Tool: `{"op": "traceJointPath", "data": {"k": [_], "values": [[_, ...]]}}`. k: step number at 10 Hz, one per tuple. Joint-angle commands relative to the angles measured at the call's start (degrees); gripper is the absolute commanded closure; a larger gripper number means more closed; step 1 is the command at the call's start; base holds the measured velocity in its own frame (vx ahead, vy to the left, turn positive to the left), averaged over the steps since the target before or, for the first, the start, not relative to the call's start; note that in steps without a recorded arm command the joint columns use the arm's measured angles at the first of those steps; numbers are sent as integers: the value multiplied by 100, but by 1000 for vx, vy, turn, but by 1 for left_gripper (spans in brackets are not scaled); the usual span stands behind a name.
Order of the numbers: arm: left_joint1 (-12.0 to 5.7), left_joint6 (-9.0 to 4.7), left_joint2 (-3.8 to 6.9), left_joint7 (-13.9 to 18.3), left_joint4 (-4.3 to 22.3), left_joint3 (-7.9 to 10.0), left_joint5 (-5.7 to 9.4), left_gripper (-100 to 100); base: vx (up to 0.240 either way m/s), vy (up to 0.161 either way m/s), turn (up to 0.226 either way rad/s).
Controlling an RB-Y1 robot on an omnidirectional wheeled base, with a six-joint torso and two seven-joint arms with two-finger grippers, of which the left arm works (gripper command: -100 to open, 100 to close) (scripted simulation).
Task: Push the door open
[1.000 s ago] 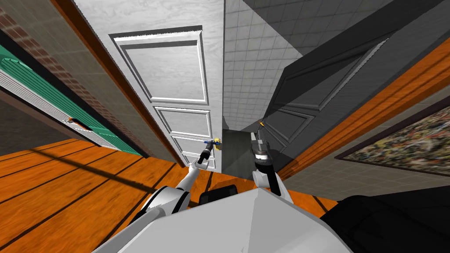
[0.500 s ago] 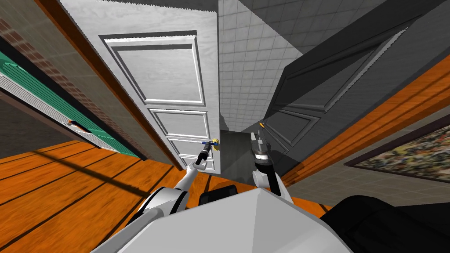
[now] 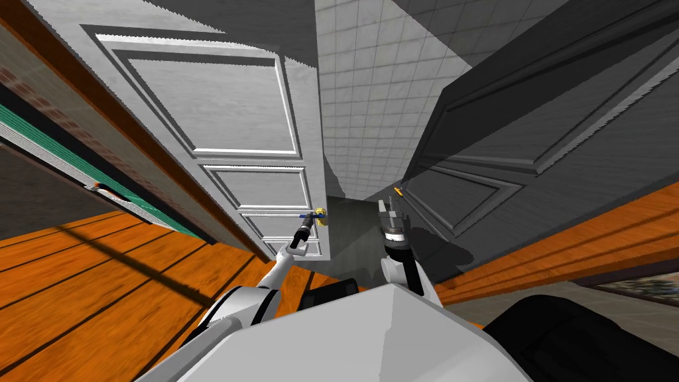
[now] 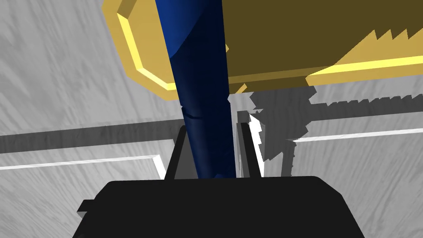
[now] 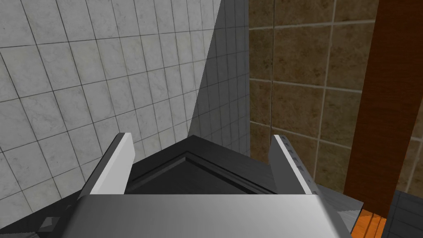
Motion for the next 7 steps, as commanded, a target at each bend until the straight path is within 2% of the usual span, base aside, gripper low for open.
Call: {"op": "traceJointPath", "data": {"k": [1, 5, 7], "values": [[-89, 1, 117, -50, 85, 166, 55, 100, 162, -136, 81], [-67, 6, 228, -168, 82, 464, 155, 100, 155, -154, 77], [-67, 6, 228, -168, 82, 464, 155, 100, 84, -71, 26]]}}
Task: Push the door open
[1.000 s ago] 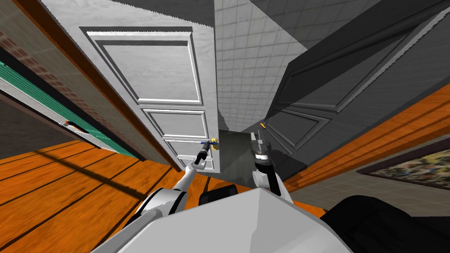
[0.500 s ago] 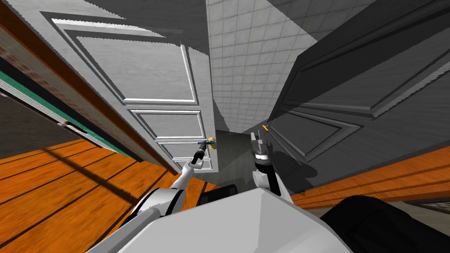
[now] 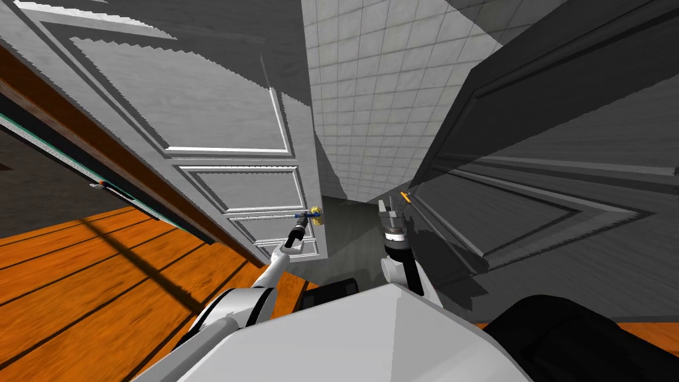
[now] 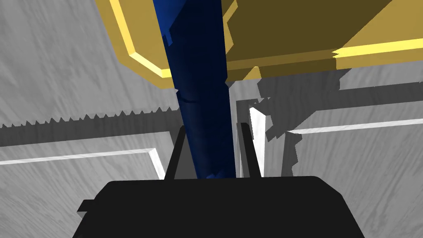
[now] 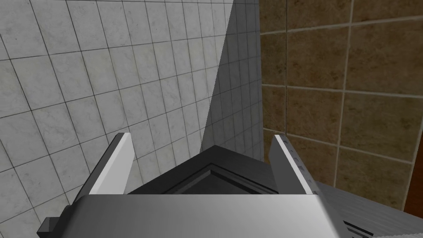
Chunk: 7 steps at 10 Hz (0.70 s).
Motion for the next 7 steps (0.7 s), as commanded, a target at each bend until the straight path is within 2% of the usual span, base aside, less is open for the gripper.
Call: {"op": "traceJointPath", "data": {"k": [1, 3, 5, 6, 7], "values": [[-62, -81, 79, -66, 147, 179, 58, 100, 99, -104, 44], [-53, -78, 105, -115, 145, 303, 100, 100, 134, -145, 71], [-53, -78, 105, -115, 145, 303, 100, 100, 77, -87, 54], [-44, -76, 122, -162, 144, 421, 140, 100, 103, -117, 43], [-41, -75, 126, -177, 144, 457, 152, 100, 135, -154, 81]]}}
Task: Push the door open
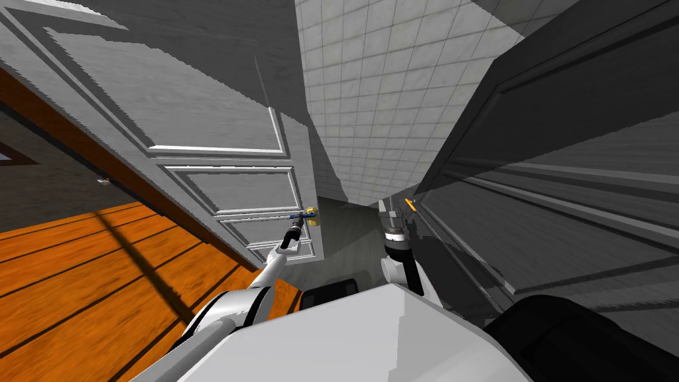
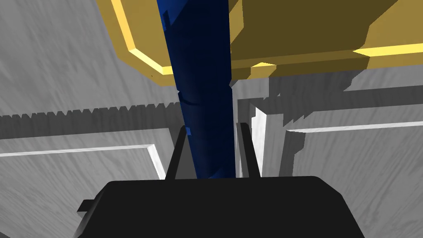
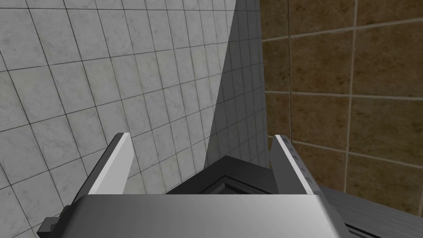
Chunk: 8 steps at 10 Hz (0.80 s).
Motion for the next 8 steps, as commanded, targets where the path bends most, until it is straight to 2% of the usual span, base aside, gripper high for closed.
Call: {"op": "traceJointPath", "data": {"k": [1, 5, 6, 7, 8], "values": [[-58, -53, 40, -60, 65, 143, 45, 100, 139, -143, 100], [-41, -49, 47, -149, 63, 368, 120, 100, 153, -145, 74], [-37, -48, 45, -169, 62, 418, 138, 100, 137, -106, 66], [30, 7, 67, -151, -20, 397, 129, 100, 60, -31, 39], [32, 1, 109, -176, -25, 477, 159, 100, 118, -51, 42]]}}
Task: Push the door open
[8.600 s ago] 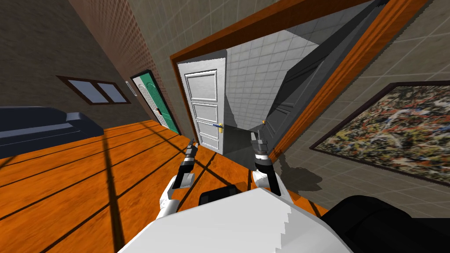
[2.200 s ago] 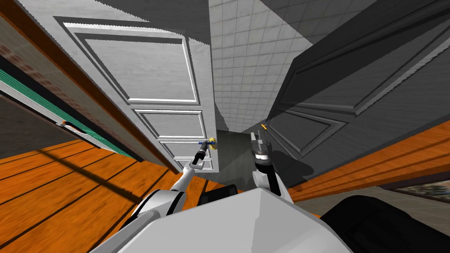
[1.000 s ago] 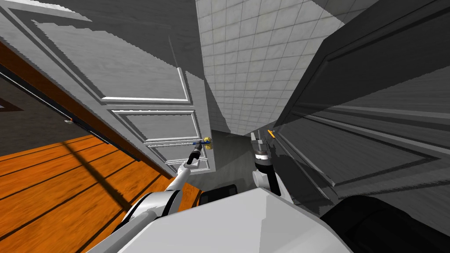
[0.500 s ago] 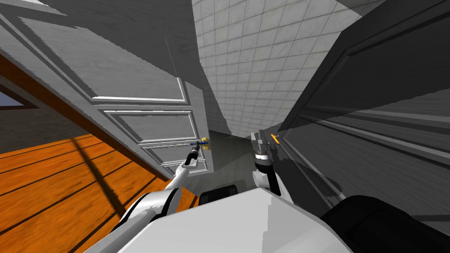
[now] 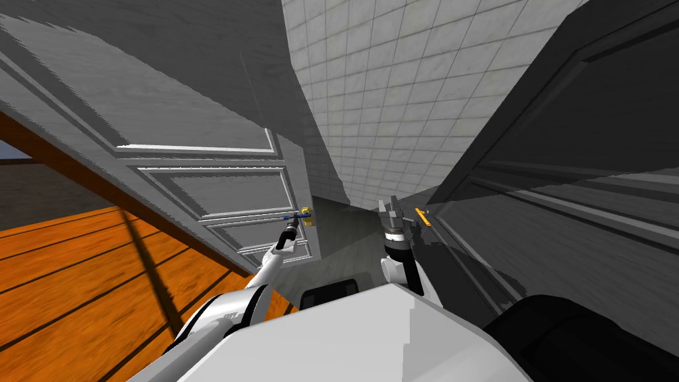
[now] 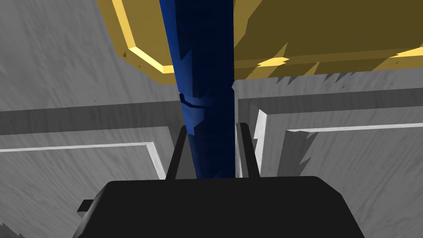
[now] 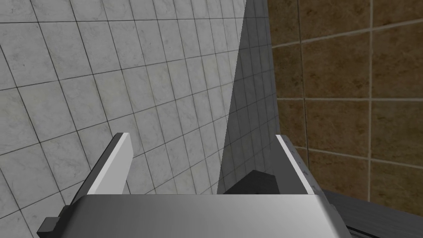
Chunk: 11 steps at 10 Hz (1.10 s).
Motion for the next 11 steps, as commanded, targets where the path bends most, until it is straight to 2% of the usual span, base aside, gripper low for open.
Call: {"op": "traceJointPath", "data": {"k": [1, 4, 5, 11], "values": [[44, 26, 25, -39, -90, 75, 24, 100, 161, -96, 71], [51, 23, 48, -58, -86, 128, 44, 100, 120, -76, 37], [62, 18, 87, -89, -80, 217, 77, 100, 84, -60, 28], [96, 4, 205, -185, -61, 486, 176, 100, 153, -111, 65]]}}
